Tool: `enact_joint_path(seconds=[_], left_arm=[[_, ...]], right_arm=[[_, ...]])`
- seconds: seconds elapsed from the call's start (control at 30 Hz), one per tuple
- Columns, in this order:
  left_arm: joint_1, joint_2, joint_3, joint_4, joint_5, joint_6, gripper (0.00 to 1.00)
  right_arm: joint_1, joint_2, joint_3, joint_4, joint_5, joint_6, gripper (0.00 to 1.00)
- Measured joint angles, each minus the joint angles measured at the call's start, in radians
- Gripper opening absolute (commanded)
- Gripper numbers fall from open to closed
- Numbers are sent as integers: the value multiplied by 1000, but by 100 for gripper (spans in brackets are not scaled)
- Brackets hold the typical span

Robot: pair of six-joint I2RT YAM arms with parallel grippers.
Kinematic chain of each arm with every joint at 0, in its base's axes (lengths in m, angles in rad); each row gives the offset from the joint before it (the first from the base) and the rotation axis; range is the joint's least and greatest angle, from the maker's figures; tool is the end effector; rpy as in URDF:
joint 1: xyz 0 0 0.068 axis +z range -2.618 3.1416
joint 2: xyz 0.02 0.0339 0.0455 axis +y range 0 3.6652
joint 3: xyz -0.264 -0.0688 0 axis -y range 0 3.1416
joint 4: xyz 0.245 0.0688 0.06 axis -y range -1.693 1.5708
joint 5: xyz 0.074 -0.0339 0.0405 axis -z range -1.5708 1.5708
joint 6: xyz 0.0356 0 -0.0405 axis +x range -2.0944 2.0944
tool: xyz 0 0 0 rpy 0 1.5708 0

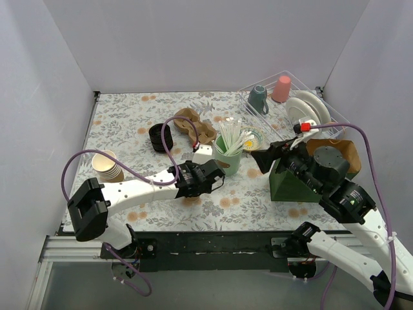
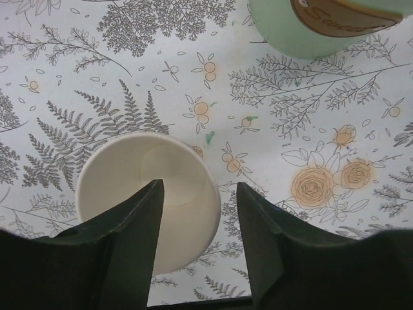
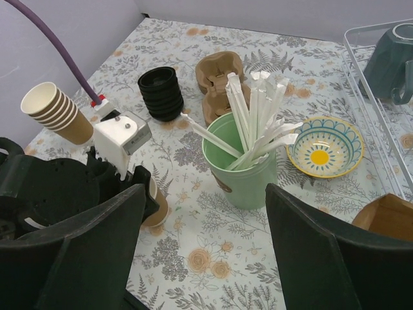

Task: Pack the takeout coffee

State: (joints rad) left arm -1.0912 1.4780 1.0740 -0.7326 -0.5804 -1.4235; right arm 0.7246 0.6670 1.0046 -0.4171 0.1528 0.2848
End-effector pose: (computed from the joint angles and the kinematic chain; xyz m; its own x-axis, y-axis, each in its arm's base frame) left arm 0.1502 -0.2465 0.2411 -0.6900 -0.4660 -0.5538 -0.3208 0.8828 -0.3431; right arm 0.1030 0.0839 0.4059 -0.2092 0.1857 -0.9601 -0.5030 0.8215 0.2685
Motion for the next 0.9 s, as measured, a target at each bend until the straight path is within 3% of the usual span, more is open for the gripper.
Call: enact_joint_path(seconds=[0.23, 0.43, 0.7, 0.9], left_arm=[[-4, -10, 68, -32, -5, 6, 73], [48, -30, 220, -90, -46, 68, 74], [439, -51, 265, -53, 63, 236, 72], [638, 46, 376, -25, 156, 309, 66]], right_arm=[[0, 0, -7, -3, 1, -1, 84], [0, -8, -20, -1, -2, -2, 84], [0, -6, -21, -2, -24, -5, 82], [0, -6, -21, 0, -45, -11, 82]])
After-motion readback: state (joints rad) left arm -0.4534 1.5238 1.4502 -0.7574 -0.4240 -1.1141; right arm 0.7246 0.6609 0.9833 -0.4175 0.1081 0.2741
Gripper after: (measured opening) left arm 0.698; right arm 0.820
